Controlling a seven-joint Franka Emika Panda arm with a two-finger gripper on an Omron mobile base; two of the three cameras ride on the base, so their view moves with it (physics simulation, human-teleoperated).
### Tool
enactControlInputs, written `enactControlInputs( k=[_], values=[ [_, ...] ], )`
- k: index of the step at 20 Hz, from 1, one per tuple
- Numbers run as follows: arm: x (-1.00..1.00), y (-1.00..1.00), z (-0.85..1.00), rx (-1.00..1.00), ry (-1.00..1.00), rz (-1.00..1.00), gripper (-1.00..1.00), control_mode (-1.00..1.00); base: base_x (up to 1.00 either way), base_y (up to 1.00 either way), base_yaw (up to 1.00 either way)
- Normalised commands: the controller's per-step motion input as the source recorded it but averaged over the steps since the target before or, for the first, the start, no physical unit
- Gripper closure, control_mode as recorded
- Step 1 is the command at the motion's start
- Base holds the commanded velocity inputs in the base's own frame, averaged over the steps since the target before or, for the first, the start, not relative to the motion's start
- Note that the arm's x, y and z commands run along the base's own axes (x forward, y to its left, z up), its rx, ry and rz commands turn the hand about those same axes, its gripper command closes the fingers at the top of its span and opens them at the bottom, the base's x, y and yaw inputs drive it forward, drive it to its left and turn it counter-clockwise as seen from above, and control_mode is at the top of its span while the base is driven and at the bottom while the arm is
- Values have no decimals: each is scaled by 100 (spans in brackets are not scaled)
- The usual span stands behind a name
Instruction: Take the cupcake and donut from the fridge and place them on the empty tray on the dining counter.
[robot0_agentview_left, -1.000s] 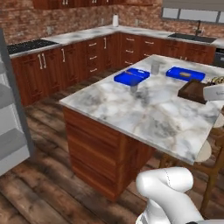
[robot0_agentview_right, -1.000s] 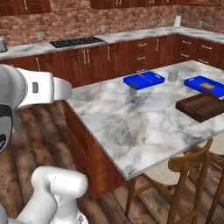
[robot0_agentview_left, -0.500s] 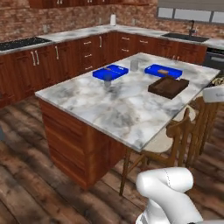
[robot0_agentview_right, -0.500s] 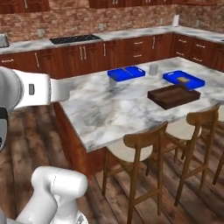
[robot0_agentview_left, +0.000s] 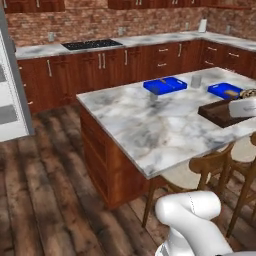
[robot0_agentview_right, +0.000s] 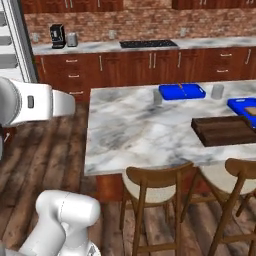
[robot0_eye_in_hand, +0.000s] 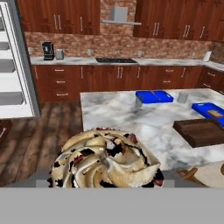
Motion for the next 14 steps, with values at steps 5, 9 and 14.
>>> enactControlInputs(
  k=[5, 9, 14],
  values=[
    [0, 0, 0, 0, 0, 0, 100, 100, 0, -100, 17],
    [0, 0, 0, 0, 0, 0, 100, 100, 0, -100, 3],
    [0, 0, 0, 0, 0, 0, 100, 100, 0, -100, 7]
  ],
)
